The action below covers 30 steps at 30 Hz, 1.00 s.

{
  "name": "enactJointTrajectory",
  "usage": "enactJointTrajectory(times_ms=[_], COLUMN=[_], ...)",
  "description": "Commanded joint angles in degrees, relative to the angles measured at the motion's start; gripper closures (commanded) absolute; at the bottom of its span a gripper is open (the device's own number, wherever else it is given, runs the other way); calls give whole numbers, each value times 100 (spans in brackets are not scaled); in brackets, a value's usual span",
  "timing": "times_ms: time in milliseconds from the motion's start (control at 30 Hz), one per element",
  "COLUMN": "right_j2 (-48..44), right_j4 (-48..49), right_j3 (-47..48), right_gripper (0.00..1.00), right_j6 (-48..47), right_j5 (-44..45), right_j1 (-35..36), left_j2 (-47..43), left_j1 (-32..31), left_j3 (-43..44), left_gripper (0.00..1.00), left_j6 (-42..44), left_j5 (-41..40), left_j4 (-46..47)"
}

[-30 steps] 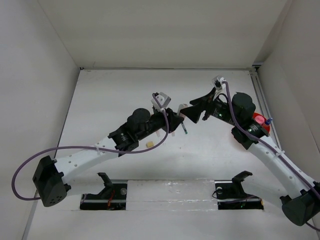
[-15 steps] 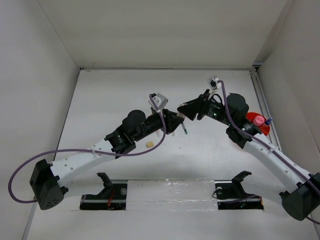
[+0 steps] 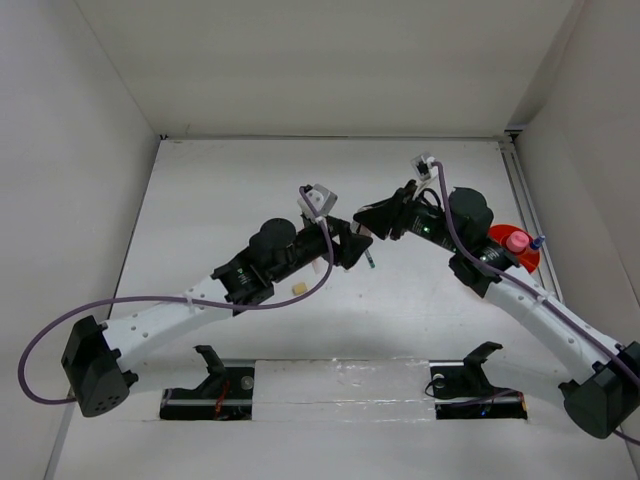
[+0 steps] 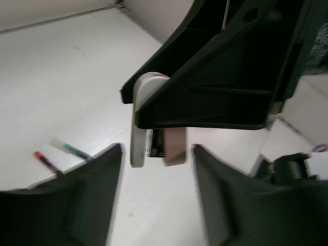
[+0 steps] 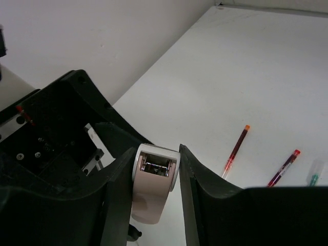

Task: Sort the stationery into containers
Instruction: Pick up the stationery from the center of the board, then place the stationery in the storage box.

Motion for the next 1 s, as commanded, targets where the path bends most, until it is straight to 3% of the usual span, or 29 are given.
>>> enactJointTrajectory(times_ms=[0, 67, 133, 267, 433, 567, 767, 967], right_j2=[-129, -130, -130, -182, -130, -77, 142, 547], right_j4=[177, -7, -104, -446, -1105, -1493, -1800, -2152], right_j3=[59, 59, 59, -2, 286, 472, 656, 929], right_gripper=[100, 100, 100, 100, 100, 100, 100, 100], right_j6=[-273, -545, -660, -1142, -1969, -2033, -1716, -1629], right_j5=[145, 224, 224, 346, 1917, 3446, 5450, 5646], right_j1=[-11, -300, -582, -1408, -2155, -2402, -2674, -3168], left_j2=[159, 160, 160, 160, 308, 450, 170, -323], left_j1=[16, 16, 16, 16, 16, 16, 86, 218], left_j3=[352, 492, 545, 773, 1484, 1846, 1960, 1488], left_gripper=[36, 13, 1, 0, 0, 0, 0, 0], left_j6=[-184, -324, -439, -922, -1766, -2163, -2312, -1979], left_j5=[-479, -592, -671, -1214, -2094, -2535, -2966, -3273], left_j4=[-296, -543, -737, -1553, -3362, -4952, -5817, -5889])
